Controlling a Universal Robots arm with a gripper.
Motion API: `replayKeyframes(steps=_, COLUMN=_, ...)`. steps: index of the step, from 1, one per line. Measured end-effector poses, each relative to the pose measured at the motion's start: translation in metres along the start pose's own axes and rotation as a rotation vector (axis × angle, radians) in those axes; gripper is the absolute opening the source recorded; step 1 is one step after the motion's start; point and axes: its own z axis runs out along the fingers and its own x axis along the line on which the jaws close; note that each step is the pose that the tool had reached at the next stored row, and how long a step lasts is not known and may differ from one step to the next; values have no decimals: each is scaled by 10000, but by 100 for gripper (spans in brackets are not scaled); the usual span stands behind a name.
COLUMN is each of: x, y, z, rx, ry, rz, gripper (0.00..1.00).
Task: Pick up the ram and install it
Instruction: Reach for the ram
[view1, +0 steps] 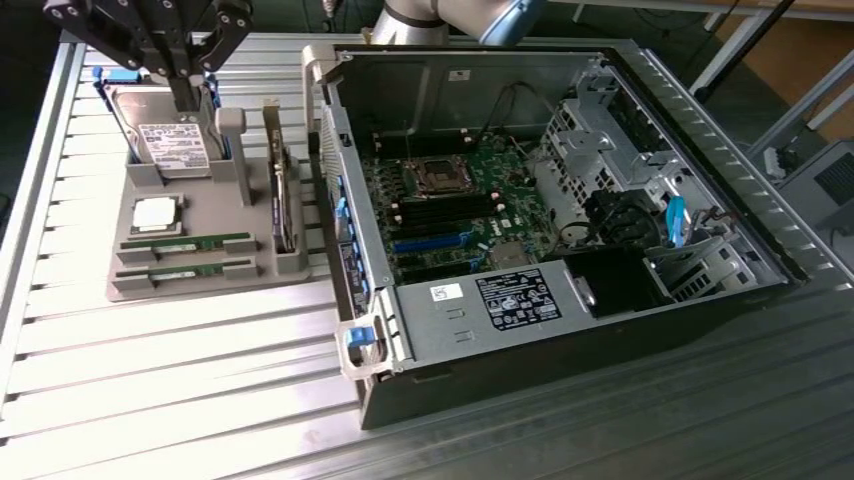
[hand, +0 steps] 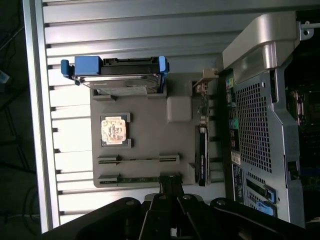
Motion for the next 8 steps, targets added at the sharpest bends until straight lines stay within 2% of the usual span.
replayKeyframes(steps=8, x=-5, y=-72, z=-2, rx=1, ry=0, rz=0, gripper=9)
